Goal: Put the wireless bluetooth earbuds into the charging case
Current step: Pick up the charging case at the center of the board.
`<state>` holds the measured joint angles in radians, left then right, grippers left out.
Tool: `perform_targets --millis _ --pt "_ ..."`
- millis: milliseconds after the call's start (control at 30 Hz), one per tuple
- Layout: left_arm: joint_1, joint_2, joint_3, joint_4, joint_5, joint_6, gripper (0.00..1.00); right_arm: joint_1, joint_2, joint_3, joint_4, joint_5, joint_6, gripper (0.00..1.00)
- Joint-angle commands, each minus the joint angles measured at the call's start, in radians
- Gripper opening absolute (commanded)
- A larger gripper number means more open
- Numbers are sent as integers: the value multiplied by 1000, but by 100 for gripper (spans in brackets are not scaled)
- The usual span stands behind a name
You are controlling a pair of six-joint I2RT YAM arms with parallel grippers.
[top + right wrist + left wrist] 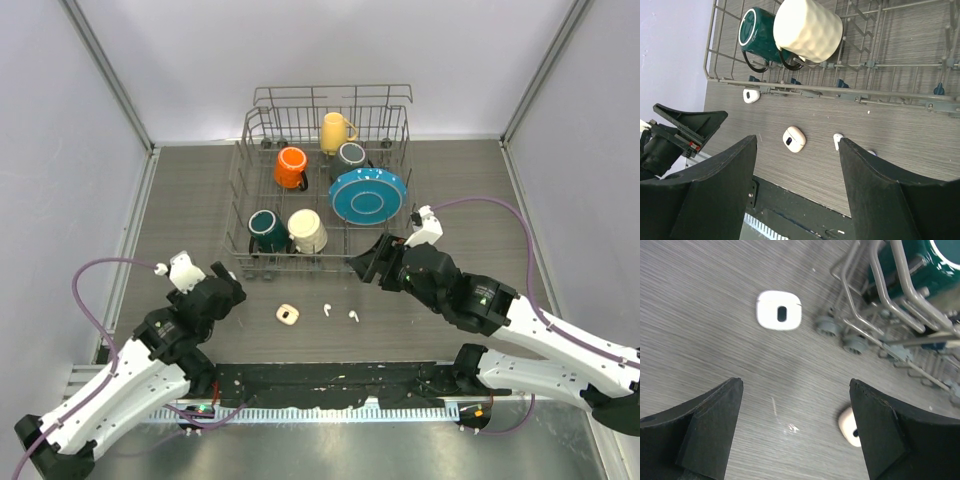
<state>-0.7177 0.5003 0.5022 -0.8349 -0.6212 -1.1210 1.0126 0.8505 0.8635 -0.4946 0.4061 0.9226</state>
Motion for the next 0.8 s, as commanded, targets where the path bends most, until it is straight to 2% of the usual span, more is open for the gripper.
perform_targets --millis 0,67,367,533,767 --pt "4 84 73 -69 -193 6 93 0 -24 8 18 43 -4 72" --pt "4 106 72 -55 -216 9 100 0 -22 11 13 49 -8 72" --pt "32 187 21 157 -138 173 100 -2 -25 11 2 59 -21 72" --pt "81 208 -42 256 -89 182 100 -3 -22 14 -2 62 -33 73" --pt "155 172 -174 433 -69 178 91 -8 -24 20 -18 66 -47 75"
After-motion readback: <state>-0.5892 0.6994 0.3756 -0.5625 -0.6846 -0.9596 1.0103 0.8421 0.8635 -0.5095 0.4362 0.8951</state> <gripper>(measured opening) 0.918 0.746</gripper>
